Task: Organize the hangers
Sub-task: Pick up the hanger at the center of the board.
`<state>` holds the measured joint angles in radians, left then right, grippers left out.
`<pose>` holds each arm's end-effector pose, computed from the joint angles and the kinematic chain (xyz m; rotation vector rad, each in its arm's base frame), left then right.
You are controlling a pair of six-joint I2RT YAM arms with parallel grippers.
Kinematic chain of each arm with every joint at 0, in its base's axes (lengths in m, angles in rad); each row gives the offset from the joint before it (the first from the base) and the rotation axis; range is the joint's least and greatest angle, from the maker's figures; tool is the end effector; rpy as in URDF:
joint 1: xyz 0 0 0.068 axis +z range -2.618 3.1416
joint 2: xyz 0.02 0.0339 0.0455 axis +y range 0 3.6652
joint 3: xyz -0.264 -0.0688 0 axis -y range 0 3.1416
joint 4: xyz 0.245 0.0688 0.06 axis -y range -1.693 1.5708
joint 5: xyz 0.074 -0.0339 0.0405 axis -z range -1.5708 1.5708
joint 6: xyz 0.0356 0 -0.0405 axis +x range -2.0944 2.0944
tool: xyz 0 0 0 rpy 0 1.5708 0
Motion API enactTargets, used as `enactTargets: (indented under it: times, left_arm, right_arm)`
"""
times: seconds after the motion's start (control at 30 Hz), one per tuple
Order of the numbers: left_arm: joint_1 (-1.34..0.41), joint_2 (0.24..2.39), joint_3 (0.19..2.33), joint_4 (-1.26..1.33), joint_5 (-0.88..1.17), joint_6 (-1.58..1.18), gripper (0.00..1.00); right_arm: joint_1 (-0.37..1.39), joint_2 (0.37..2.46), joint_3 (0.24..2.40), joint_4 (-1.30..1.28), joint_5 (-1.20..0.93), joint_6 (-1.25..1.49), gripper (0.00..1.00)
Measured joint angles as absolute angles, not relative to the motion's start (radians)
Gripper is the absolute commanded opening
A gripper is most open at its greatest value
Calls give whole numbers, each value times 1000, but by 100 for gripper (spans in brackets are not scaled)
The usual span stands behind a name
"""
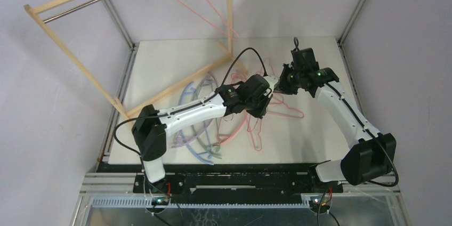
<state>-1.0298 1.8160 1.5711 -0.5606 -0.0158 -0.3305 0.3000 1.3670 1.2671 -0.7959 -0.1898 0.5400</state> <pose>0.2128 -0.3531 0.2894 0.8383 2.3220 -0.6097 0.2697 0.0905 0.3222 0.2197 2.5304 0.5839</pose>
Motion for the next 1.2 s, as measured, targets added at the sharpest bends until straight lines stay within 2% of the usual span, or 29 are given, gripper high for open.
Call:
enactTargets:
  times: [0.03,0.07,0.13,0.2,0.47,0.73,0.87,0.97,1.2]
  left_arm:
    - [-1029,1811,1565,-561,-20,-327,0]
    - [-1029,1806,1561,-564,-23,-321,0]
    - [-1029,1789,1549,-571,-25,-311,0]
    - [-1022,1763,1525,-582,-28,-303,0]
    - [-906,1615,1365,-615,-61,-306,0]
    - [-905,1470,1296,-706,-109,-325,0]
    - [-905,1313,1289,-771,-175,-341,0]
    - [-902,1198,1291,-810,-234,-347,0]
    - [-881,1045,1275,-888,-338,-395,0]
  right_arm:
    - [301,1367,1267,-798,-194,539,2]
    - [302,1367,1267,-799,-197,538,19]
    - [304,1363,1267,-800,-208,532,66]
    - [305,1348,1267,-805,-227,511,97]
    - [304,1206,1254,-816,-257,417,100]
    - [220,1145,1164,-818,-244,394,100]
    - [159,1244,1145,-813,-203,379,97]
    - [136,1359,1145,-794,-161,370,91]
    - [123,1571,1151,-778,-86,376,90]
